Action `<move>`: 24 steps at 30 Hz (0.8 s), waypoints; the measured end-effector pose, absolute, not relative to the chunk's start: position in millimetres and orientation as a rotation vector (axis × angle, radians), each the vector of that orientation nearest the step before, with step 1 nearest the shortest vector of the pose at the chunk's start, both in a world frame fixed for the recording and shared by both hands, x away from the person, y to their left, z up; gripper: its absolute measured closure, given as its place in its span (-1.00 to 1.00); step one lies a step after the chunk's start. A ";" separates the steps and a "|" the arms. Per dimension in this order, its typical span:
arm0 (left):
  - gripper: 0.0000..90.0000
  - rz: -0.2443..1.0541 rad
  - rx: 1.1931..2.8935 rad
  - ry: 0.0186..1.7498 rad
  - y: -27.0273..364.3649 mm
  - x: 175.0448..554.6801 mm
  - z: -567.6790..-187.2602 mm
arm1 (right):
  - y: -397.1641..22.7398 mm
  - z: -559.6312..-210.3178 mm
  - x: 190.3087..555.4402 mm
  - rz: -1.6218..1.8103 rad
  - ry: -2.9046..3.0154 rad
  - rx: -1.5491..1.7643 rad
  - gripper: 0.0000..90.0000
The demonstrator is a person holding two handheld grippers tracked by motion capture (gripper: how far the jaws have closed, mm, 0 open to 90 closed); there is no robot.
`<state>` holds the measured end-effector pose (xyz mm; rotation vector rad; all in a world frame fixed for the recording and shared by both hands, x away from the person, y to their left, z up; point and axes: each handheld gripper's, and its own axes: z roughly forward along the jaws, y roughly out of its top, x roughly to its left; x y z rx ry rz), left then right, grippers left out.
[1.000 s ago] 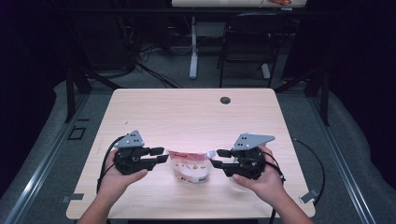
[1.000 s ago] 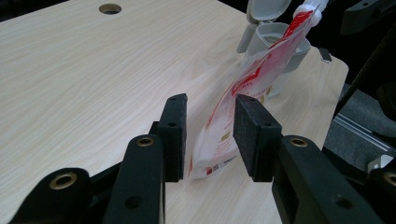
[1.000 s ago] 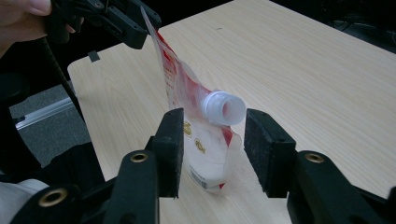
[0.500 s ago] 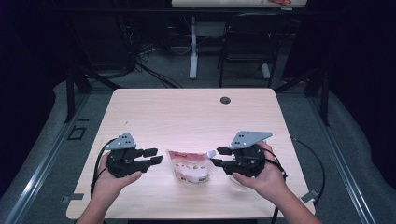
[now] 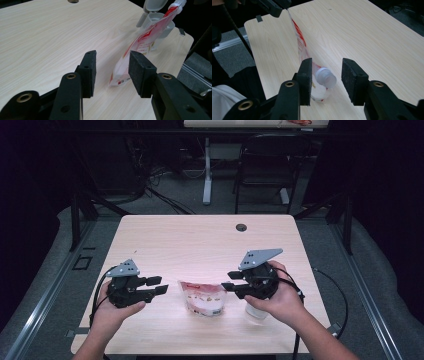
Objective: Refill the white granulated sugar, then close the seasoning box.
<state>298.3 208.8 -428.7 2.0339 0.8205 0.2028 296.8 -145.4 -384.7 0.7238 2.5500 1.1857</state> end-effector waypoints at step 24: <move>0.19 0.197 2.071 0.811 200.1 306.3 -420.6 | -87.9 -359.4 315.5 0.987 2.719 0.489 0.52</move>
